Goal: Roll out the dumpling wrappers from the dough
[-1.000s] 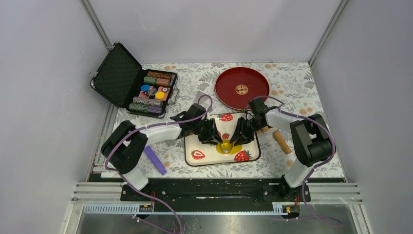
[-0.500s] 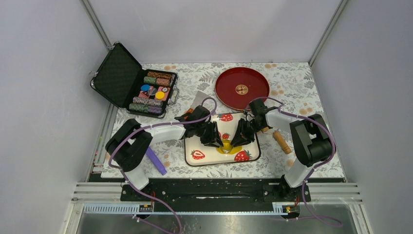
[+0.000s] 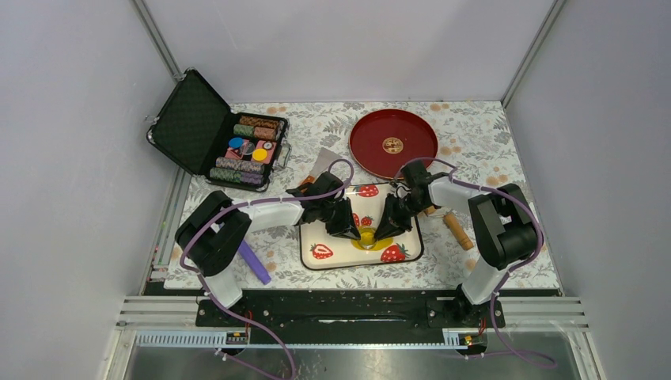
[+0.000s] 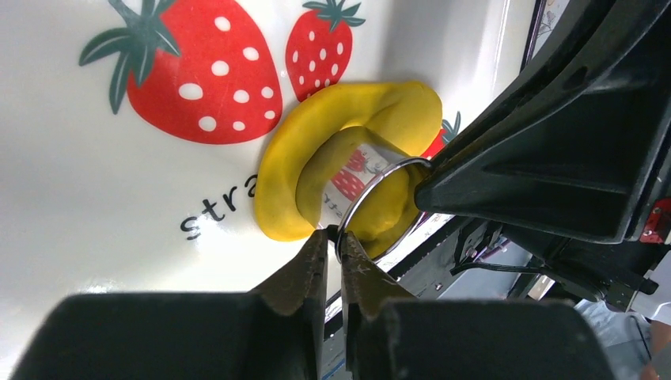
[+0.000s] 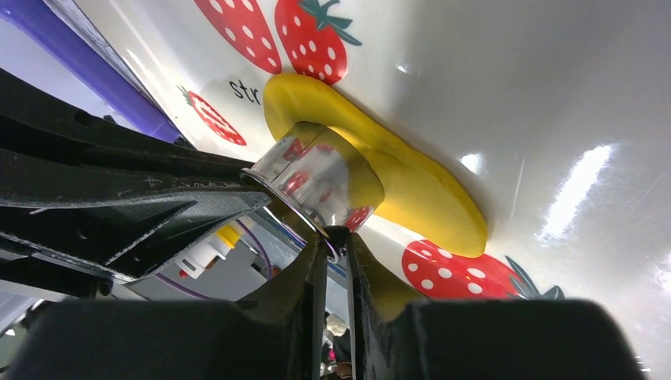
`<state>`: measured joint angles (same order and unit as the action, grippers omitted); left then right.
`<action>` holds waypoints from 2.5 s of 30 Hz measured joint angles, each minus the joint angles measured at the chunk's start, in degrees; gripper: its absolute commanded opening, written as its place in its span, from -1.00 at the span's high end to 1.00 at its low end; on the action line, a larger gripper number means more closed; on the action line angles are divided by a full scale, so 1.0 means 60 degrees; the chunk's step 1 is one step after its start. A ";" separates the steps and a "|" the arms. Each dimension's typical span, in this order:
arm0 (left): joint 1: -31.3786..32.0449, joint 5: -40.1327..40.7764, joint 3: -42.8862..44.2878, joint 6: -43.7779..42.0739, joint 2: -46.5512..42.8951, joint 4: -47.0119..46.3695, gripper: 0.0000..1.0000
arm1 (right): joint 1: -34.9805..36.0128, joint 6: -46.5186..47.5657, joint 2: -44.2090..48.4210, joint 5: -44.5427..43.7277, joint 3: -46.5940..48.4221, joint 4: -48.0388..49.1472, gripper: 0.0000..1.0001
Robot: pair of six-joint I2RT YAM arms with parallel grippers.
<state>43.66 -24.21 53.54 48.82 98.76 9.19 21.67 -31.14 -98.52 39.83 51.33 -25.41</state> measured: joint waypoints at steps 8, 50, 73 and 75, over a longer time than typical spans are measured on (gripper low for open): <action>0.0029 0.0131 0.0022 -0.0058 0.0007 0.0058 1.00 | 0.0142 0.0375 -0.0036 -0.0219 0.0208 -0.0342 0.82; -0.0007 0.0109 0.0372 0.0488 0.0448 0.0499 1.00 | 0.0535 0.1566 -0.1147 -0.0922 0.1705 -0.2197 1.00; -0.0102 -0.0124 0.0197 0.0732 0.0619 0.0310 1.00 | 0.0670 0.1577 -0.1519 -0.1107 0.2004 -0.2616 1.00; -0.0098 -0.0117 0.0277 0.0732 0.0656 0.0441 1.00 | 0.0699 0.1577 -0.1574 -0.1158 0.2044 -0.2667 1.00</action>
<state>43.07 -24.91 55.20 53.21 102.69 11.84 25.87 -21.67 -107.96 32.88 63.59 -41.41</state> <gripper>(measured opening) 0.062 0.098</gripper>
